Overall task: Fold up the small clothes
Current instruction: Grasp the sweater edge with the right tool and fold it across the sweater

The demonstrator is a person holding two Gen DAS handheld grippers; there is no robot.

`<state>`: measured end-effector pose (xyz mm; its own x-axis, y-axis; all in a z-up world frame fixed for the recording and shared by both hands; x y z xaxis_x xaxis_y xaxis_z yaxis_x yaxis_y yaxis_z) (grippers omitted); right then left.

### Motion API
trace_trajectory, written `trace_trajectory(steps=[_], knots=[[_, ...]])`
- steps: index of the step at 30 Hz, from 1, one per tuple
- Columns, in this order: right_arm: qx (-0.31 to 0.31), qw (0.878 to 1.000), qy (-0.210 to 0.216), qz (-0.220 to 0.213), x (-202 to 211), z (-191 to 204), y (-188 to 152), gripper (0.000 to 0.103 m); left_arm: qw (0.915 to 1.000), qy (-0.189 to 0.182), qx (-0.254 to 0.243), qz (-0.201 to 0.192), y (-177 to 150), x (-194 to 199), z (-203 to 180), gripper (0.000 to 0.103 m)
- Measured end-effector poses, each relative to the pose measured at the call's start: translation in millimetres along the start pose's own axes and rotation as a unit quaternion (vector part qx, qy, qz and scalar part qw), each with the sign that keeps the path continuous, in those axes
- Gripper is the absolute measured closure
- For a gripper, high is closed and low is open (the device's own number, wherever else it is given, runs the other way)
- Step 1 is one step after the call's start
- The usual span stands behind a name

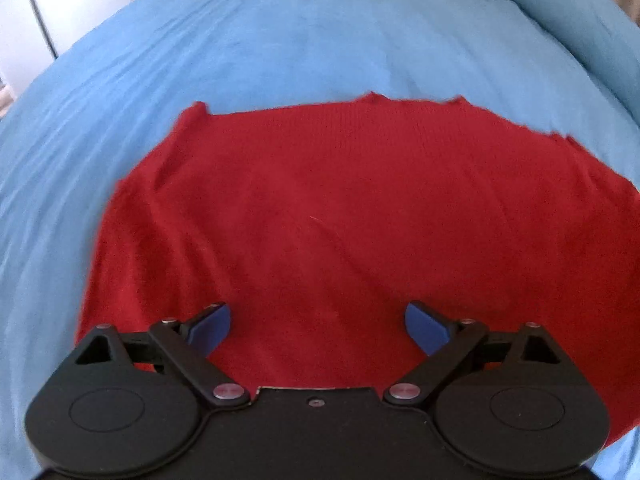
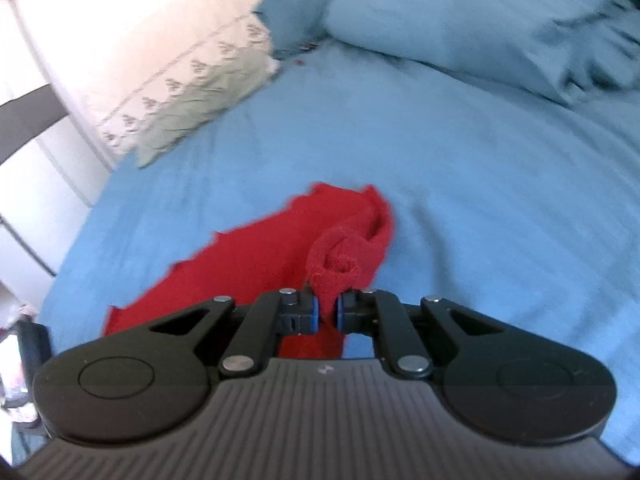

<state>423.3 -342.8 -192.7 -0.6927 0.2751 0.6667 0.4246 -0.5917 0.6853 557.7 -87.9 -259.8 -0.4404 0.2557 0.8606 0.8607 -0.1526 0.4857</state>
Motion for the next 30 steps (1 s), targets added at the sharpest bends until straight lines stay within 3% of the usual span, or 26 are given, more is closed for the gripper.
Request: trace_trajectory(steps=[5,8,11,14,16,19,22,25,26,27,29,30], knots=[[0.030,0.996,0.084,-0.010,15,71,20,0.081,0.9996,0.006,-0.006,-0.025,8,38,33,0.008],[0.060,0.985,0.159,-0.012,25,135,25,0.081,0.9986,0.030,-0.014,-0.040,9,63,65,0.007],[0.127,0.962,0.241,0.005,37,206,7,0.081,0.9949,0.088,-0.016,-0.047,-5,90,109,0.007],[0.228,0.925,0.301,0.036,45,268,-43,0.081,0.9917,0.125,0.014,-0.029,-38,105,159,0.008],[0.300,0.907,0.290,0.062,35,293,-87,0.081,0.9913,0.125,0.038,-0.013,-60,106,181,0.008],[0.357,0.894,0.247,0.109,1,305,-147,0.081,0.9904,0.124,0.059,0.011,-86,101,202,0.008],[0.375,0.886,0.240,0.128,-11,307,-173,0.081,0.9916,0.108,0.071,0.006,-97,105,209,0.008],[0.407,0.875,0.238,0.109,-6,315,-176,0.076,0.9924,0.094,0.078,-0.006,-95,110,209,0.008],[0.416,0.872,0.239,0.100,-3,317,-176,0.065,0.9928,0.089,0.080,-0.010,-92,112,208,0.008],[0.422,0.868,0.244,0.097,2,319,-180,0.039,0.9929,0.084,0.082,-0.014,-91,116,208,0.008],[0.424,0.869,0.240,0.085,5,311,-175,0.013,0.9934,0.074,0.084,-0.024,-83,123,207,0.007],[0.423,0.871,0.241,0.070,14,301,-170,0.012,0.9936,0.068,0.085,-0.030,-79,127,205,0.007]])
Point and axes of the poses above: each gripper's, at about its wrist camera, not at the fingertips, and x roughly against the way its jaws point, z to its left, y to its top, the point moved 6 cm from there along -x, roughly the way its jaws point, and after that the axes turned 11 degrees about -y, right-handed, at the moved point
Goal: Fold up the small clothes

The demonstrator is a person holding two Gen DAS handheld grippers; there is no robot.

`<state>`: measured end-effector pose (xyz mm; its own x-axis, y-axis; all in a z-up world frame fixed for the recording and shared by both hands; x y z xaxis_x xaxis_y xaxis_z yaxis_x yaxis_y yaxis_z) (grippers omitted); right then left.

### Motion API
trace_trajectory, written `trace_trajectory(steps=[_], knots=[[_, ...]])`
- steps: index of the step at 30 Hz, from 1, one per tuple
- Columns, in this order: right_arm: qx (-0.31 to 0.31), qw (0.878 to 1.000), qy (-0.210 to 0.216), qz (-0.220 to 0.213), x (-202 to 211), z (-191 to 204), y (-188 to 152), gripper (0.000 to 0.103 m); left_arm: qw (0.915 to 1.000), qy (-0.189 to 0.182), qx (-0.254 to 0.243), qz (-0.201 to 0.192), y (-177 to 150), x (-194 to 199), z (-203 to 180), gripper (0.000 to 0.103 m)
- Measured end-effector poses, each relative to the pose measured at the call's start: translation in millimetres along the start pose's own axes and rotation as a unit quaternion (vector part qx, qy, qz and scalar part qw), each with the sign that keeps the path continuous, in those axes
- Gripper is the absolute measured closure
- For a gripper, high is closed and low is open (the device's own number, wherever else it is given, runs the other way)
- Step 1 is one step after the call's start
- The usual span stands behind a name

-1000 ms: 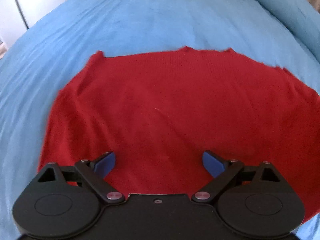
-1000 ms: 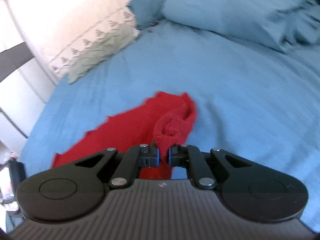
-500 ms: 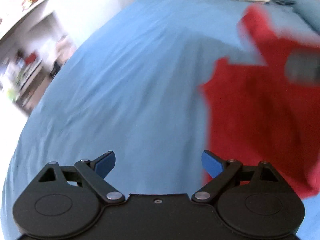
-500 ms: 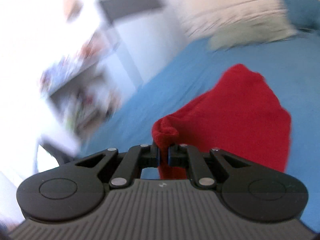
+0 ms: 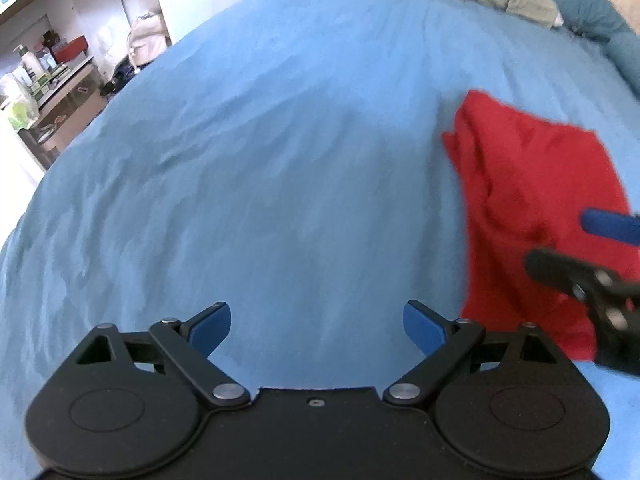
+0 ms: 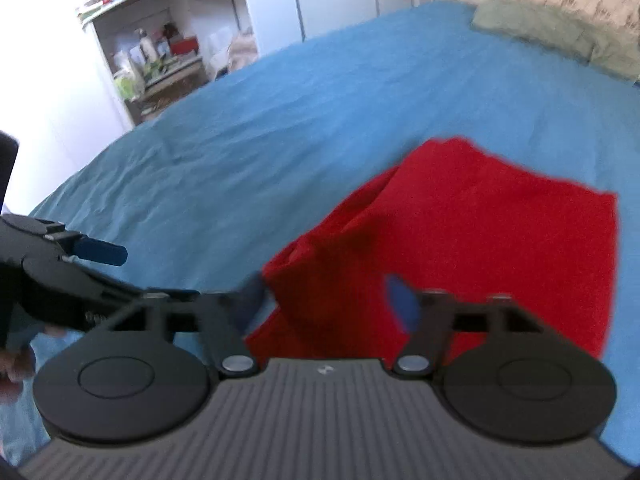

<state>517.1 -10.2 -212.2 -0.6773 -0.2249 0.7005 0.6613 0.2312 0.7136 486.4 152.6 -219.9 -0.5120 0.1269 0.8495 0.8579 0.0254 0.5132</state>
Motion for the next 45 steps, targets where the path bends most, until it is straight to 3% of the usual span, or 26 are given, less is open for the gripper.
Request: trace_trajectory(steps=[6,12,17,31,37,41,43,45], knots=[[-0.021,0.998,-0.052,-0.021,54,-35,-17,0.009,0.9973,-0.072,0.013,-0.009,17,16,-18,0.007],[-0.048,0.990,-0.135,0.018,84,-66,-71,0.009,0.9930,-0.117,-0.015,0.011,20,1,-57,0.008],[-0.052,0.980,-0.189,0.036,73,-79,-105,0.011,0.9915,-0.128,-0.012,0.019,24,-18,-75,0.008],[-0.057,0.972,-0.223,0.052,24,-83,-117,0.013,0.9900,-0.138,-0.016,0.025,31,-30,-90,0.008],[-0.015,0.973,-0.227,0.035,20,-75,-125,0.013,0.9899,-0.139,-0.015,0.026,31,-30,-94,0.008],[0.049,0.969,-0.240,0.010,19,-65,-126,0.014,0.9900,-0.137,-0.018,0.028,31,-30,-94,0.008],[0.066,0.963,-0.261,-0.005,20,-64,-122,0.021,0.9904,-0.135,-0.019,0.026,31,-30,-94,0.008],[0.070,0.954,-0.290,-0.015,20,-68,-118,0.036,0.9906,-0.133,-0.018,0.024,31,-31,-94,0.008]])
Point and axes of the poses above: each gripper's, at about its wrist camera, not at the fingertips, and x roughly against the way its jaws point, z to its left, y to its top, the point moved 6 cm from there along -x, roughly the way its jaws point, and after that the axes turned 11 degrees about -y, right-handed, at the moved point
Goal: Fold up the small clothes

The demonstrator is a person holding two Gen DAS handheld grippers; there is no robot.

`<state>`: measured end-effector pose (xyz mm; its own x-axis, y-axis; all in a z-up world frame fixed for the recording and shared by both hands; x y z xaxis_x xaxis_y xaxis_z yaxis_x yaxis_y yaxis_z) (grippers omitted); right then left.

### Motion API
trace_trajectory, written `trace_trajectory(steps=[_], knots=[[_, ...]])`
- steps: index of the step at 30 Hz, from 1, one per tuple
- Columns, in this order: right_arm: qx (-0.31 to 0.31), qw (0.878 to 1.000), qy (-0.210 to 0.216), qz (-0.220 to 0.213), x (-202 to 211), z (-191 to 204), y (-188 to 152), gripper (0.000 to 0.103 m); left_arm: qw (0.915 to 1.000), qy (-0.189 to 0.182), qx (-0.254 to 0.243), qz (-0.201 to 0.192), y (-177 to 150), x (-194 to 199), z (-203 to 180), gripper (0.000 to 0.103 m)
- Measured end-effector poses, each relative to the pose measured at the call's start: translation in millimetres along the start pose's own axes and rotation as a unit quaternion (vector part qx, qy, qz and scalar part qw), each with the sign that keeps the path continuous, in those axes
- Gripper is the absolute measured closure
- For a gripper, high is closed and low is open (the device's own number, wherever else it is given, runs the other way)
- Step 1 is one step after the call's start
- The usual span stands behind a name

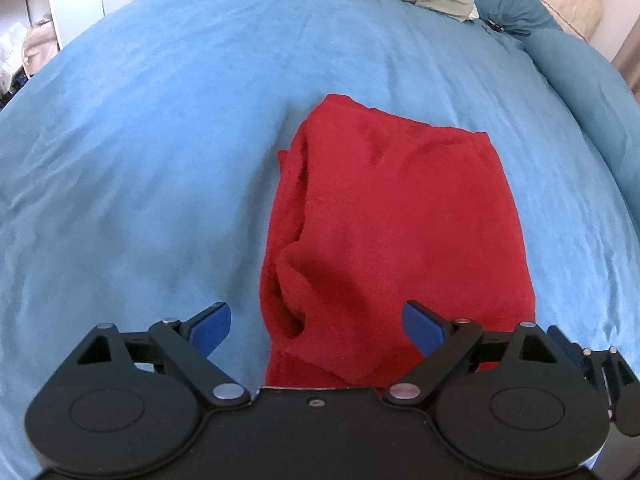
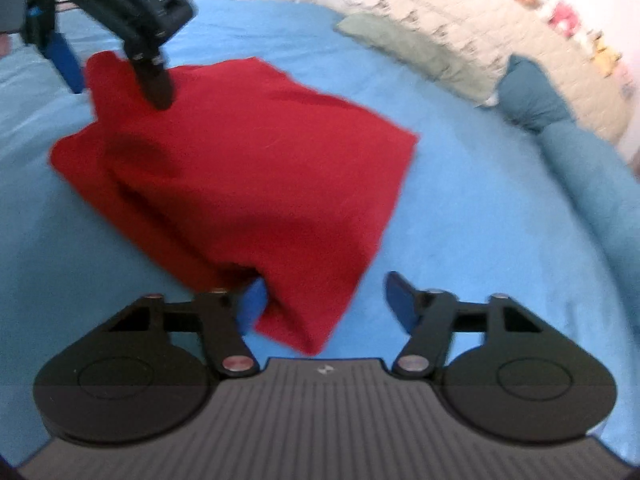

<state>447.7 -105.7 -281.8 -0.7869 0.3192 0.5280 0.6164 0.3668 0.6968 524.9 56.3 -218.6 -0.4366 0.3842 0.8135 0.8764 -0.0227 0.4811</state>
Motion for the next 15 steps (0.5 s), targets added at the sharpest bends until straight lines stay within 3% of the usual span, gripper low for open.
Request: trace_trajectory(steps=[2,5,8,11,15], knots=[[-0.020,1.000,-0.014,-0.001,-2,-5,3,0.040,1.0000,0.001,0.001,0.000,-1,-1,0,0.008],[-0.020,1.000,0.000,-0.009,0,0,6,0.057,1.0000,0.003,0.002,0.001,-2,-1,-1,0.008],[-0.003,0.999,0.002,-0.032,10,5,8,0.059,1.0000,0.003,0.000,0.001,0,1,-3,0.008],[-0.017,1.000,0.010,-0.024,10,-1,12,0.079,1.0000,0.004,0.000,-0.002,1,3,0,0.008],[-0.051,0.998,0.010,-0.034,22,-26,28,0.083,1.0000,0.007,0.002,-0.006,1,7,2,0.008]])
Point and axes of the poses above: each gripper's, at about its wrist camera, not at the fingertips, and x roughly against the way its jaws point, z to its left, y to its top, the point moved 6 cm from there along -x, roughly the way its jaws point, and after that the axes turned 11 degrees about -y, right-handed, at the moved point
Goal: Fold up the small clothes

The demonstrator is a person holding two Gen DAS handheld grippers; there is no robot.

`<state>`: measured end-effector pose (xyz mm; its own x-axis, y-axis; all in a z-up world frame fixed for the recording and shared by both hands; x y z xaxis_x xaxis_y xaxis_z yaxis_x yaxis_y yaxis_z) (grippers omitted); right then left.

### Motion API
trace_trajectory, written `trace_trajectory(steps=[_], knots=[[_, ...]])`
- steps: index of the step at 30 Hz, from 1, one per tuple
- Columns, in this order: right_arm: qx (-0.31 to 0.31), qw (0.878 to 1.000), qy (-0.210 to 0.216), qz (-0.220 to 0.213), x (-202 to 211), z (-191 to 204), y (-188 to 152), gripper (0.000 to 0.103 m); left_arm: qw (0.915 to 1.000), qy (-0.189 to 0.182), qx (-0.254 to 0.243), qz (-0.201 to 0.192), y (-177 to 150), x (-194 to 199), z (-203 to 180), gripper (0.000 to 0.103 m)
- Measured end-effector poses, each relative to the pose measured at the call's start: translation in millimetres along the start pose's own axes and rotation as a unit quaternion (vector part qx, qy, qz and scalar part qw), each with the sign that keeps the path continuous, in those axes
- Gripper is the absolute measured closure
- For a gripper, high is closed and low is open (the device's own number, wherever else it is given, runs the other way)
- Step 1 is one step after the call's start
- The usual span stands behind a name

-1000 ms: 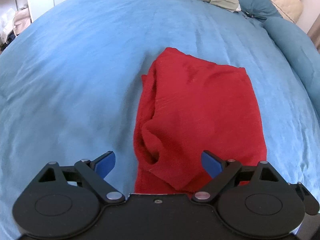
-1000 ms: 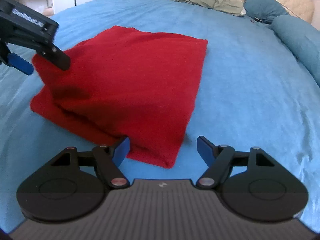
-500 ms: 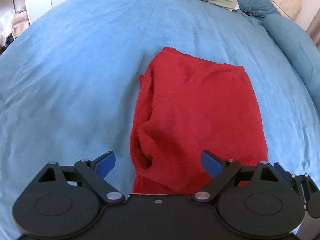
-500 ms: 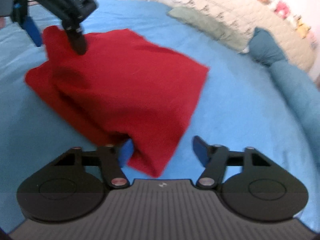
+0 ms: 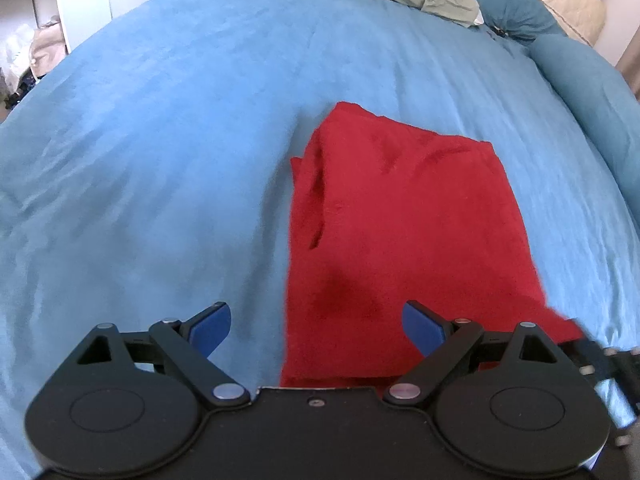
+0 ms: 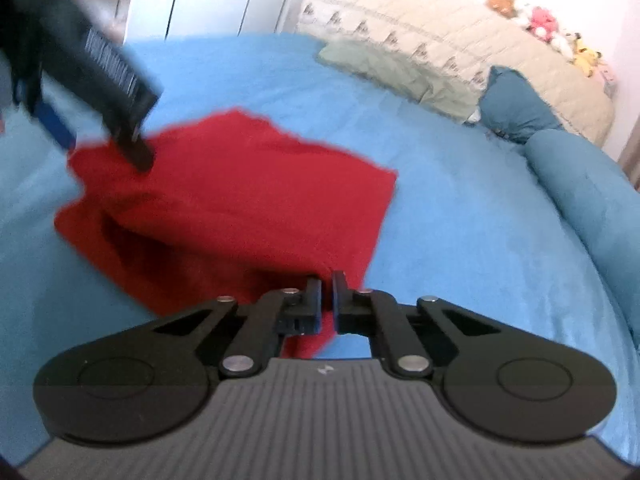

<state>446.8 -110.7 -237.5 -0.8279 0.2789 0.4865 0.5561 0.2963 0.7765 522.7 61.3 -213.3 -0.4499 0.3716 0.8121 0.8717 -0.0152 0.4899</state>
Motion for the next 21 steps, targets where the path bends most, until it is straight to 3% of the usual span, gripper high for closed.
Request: trace_trajectory(steps=[4,11,16,19,21], knots=[[-0.019,1.000,0.015,0.001,14,-20,5,0.084,0.9999,0.012,-0.007,0.010,-9,-2,3,0.008],[-0.038,0.996,0.033,0.077,3,-18,-40,0.084,0.9985,0.035,-0.021,0.037,-32,-15,11,0.008],[-0.051,0.992,0.046,0.108,-6,-18,-53,0.084,0.9970,0.051,-0.023,0.054,-44,-29,24,0.006],[-0.059,0.989,0.074,0.117,-11,-28,-48,0.082,0.9967,0.053,-0.018,0.058,-42,-25,25,0.007],[-0.067,0.988,0.088,0.111,-3,-35,-45,0.071,0.9963,0.058,-0.021,0.060,-40,-16,19,0.009]])
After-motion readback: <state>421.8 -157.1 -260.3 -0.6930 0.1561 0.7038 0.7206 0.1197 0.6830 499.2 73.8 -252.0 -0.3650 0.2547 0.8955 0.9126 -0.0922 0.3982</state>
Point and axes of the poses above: each gripper's, at about its wrist camera, not at the fingertips, and x roughly against the way its jaws point, z to its left, y to its top, the point moved 6 cm from there along -x, roughly the way its jaws point, and after that the axes turned 11 degrees about -y, right-handed, at the moved point
